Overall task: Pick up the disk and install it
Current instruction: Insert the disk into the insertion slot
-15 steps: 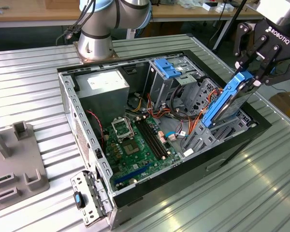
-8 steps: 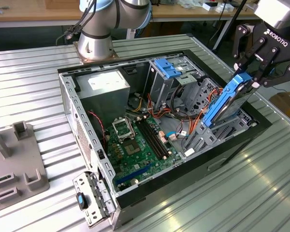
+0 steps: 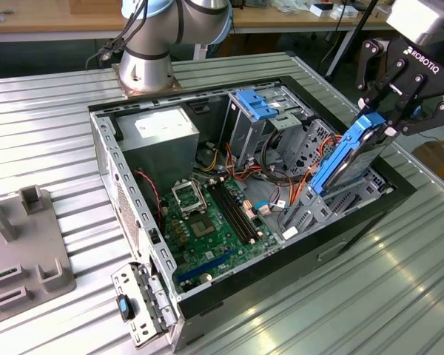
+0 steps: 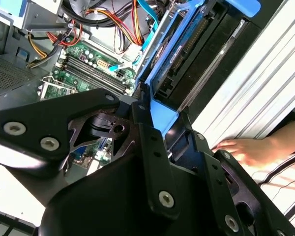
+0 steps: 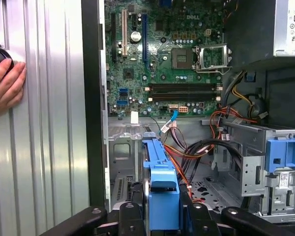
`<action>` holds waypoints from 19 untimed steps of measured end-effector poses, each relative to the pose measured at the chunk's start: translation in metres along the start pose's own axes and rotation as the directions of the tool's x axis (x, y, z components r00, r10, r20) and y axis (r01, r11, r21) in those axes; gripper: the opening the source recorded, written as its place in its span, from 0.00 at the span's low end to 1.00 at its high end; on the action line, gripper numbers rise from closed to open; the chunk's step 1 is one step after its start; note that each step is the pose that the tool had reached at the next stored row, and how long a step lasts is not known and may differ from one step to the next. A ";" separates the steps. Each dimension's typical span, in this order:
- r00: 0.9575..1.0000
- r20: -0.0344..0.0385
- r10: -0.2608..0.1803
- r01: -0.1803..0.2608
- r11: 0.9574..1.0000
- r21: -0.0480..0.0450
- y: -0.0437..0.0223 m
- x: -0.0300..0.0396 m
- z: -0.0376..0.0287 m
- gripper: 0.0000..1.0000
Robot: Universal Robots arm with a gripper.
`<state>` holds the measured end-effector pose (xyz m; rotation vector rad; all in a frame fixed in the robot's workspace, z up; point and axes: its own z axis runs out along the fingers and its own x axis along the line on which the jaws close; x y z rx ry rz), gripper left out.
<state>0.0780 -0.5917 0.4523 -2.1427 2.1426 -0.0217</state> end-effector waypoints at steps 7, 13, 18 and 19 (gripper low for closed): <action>1.000 0.000 0.000 0.000 1.000 0.000 0.0034 0.0031 0.0152 0.36; 1.000 0.000 0.000 0.000 1.000 0.000 0.0056 0.0070 0.0277 0.36; 1.000 0.000 0.000 0.000 1.000 0.000 0.0080 0.0133 0.0428 0.36; 1.000 0.000 0.000 0.000 1.000 0.000 0.0084 0.0145 0.0458 0.36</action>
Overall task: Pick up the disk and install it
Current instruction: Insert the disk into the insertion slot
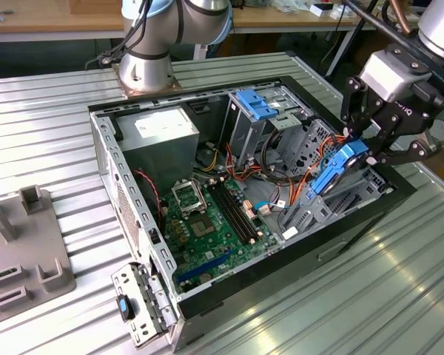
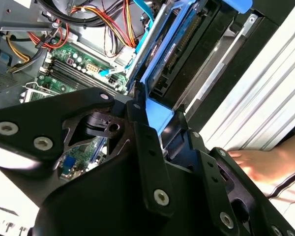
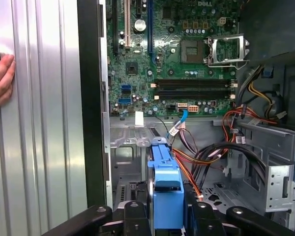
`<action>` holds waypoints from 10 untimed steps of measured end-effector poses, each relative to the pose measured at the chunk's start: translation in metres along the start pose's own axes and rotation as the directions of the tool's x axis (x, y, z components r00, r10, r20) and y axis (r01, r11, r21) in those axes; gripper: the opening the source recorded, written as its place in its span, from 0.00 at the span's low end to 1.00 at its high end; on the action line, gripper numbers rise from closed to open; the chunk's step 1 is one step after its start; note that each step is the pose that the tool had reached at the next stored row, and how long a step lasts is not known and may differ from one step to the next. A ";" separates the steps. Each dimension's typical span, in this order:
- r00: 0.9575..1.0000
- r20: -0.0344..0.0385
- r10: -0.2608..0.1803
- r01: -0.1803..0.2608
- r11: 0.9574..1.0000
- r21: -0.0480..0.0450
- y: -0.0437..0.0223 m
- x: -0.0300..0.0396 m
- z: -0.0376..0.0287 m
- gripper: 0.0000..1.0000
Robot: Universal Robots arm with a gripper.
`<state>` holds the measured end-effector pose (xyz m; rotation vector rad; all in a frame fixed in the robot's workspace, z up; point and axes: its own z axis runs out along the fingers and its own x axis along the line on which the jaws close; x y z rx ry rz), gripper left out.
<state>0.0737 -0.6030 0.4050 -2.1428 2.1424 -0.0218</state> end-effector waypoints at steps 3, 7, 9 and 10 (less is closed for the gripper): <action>1.000 0.000 0.000 0.000 1.000 0.000 0.0012 0.0035 0.0074 0.36; 1.000 0.000 0.000 0.000 1.000 0.000 0.0017 0.0052 0.0130 0.36; 1.000 0.000 0.000 0.000 1.000 0.000 0.0018 0.0053 0.0132 0.36; 1.000 0.000 0.000 0.000 1.000 0.000 0.0018 0.0053 0.0132 0.36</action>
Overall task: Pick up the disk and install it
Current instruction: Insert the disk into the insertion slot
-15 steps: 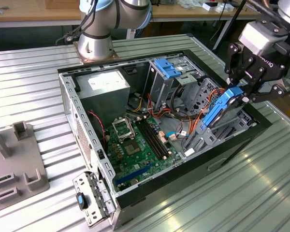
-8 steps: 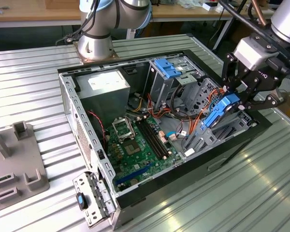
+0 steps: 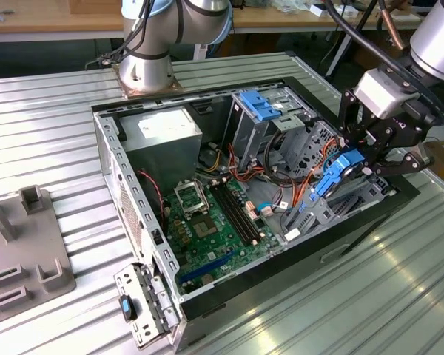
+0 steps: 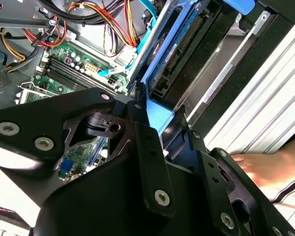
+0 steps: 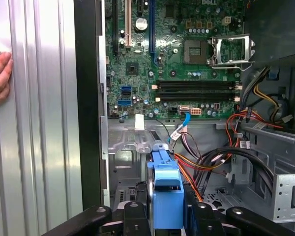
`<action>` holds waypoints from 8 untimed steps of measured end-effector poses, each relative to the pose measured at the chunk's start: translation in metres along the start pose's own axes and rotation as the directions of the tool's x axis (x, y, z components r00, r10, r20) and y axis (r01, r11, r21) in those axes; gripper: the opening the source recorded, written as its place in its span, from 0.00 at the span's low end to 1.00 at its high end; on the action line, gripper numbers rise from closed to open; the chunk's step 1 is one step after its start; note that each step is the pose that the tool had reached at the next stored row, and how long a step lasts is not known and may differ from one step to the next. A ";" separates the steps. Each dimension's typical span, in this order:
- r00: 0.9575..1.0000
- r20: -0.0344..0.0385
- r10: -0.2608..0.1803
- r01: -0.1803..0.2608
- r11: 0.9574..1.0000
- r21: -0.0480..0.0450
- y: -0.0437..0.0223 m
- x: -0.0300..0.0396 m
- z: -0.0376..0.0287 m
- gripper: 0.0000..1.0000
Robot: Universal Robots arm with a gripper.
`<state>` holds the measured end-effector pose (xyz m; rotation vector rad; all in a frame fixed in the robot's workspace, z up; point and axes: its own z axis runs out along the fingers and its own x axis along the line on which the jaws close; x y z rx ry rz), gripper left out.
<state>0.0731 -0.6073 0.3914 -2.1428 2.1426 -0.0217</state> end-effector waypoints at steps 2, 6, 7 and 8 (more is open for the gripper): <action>1.000 0.001 0.000 0.000 1.000 0.000 0.0000 0.0001 0.0007 0.38; 1.000 0.000 0.000 0.000 1.000 0.000 0.0000 0.0000 0.0000 0.43; 1.000 0.000 0.000 0.000 1.000 0.000 0.0000 0.0000 0.0001 0.43; 1.000 0.000 0.000 0.000 1.000 0.000 0.0000 0.0000 0.0001 0.43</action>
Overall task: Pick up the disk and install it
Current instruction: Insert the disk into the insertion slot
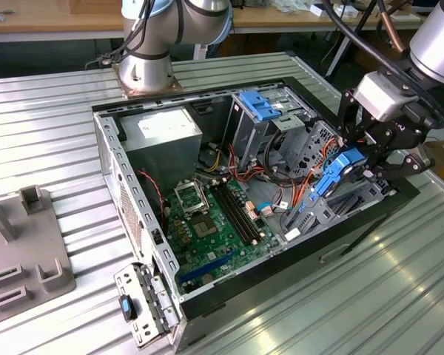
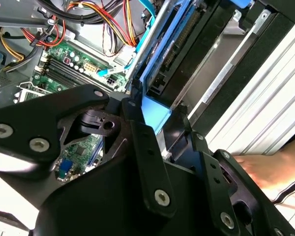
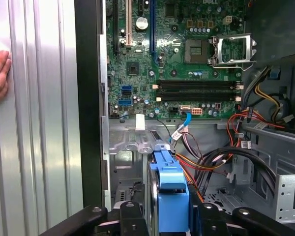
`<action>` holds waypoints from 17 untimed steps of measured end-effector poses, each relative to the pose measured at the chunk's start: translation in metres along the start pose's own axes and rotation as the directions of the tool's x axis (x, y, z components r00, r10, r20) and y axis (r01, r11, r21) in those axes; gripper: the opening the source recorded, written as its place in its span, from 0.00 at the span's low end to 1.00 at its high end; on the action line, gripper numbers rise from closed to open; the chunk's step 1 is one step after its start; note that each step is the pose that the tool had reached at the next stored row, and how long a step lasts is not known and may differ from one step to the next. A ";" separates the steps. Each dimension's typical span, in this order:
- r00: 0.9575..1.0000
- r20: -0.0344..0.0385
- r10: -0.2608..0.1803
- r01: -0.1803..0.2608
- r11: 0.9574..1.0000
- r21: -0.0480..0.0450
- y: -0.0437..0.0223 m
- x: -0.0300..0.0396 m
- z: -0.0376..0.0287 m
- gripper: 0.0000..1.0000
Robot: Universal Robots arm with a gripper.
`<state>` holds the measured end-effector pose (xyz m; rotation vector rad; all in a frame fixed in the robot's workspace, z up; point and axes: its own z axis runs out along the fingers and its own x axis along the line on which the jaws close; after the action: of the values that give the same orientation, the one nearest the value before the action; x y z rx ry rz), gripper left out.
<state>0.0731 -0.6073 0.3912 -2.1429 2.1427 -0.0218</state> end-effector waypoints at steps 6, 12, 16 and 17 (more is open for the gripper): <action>1.000 0.000 0.000 0.000 1.000 0.000 0.0000 0.0000 0.0001 0.57; 1.000 0.000 0.000 0.000 1.000 0.000 0.0000 0.0000 0.0002 0.57; 1.000 0.000 0.000 0.000 1.000 0.000 0.0000 0.0000 0.0003 0.57; 1.000 0.000 0.000 0.000 1.000 0.000 0.0000 0.0000 0.0003 0.57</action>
<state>0.0731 -0.6073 0.3909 -2.1429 2.1426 -0.0218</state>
